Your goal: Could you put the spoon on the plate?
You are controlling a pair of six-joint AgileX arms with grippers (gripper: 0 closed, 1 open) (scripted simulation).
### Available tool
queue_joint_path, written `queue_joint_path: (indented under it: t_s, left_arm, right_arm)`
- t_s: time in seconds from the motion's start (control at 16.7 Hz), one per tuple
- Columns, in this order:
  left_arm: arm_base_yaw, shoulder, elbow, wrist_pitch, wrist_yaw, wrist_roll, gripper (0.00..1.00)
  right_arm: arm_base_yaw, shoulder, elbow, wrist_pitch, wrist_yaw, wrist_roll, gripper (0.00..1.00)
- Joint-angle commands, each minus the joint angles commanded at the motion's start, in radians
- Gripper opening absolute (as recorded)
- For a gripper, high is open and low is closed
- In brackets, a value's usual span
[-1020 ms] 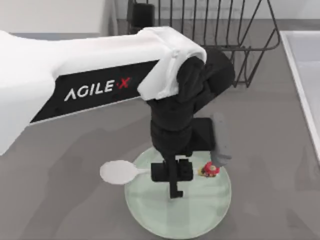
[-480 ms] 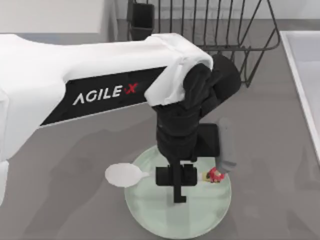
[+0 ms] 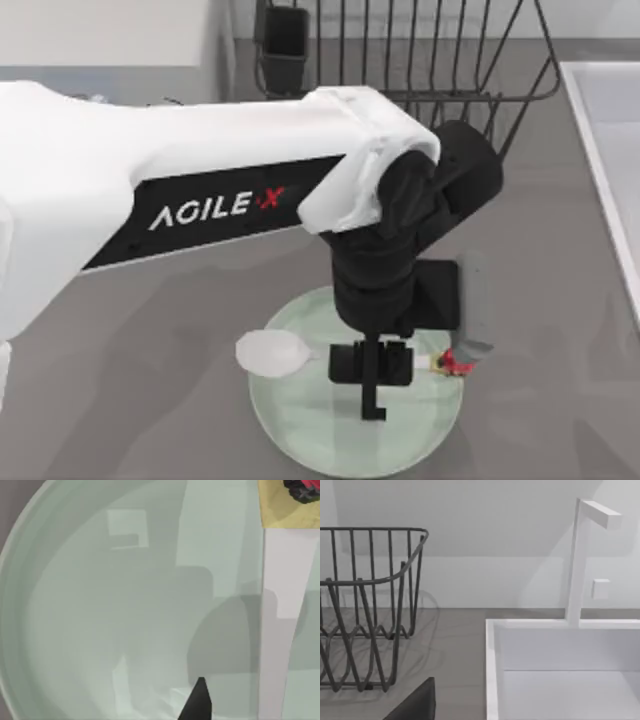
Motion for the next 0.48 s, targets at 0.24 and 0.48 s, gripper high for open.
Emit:
queue_joint_path:
  t_s: [0.24, 0.48]
  left_arm:
    - [0.003, -0.007, -0.001, 0.043, -0.024, -0.002, 0.0]
    - [0.015, -0.002, 0.007, 0.071, -0.048, -0.013, 0.0]
  right_arm:
    - [0.0, 0.0, 0.0, 0.0, 0.0, 0.0, 1.0]
    - [0.0, 0.0, 0.0, 0.0, 0.0, 0.0, 1.0]
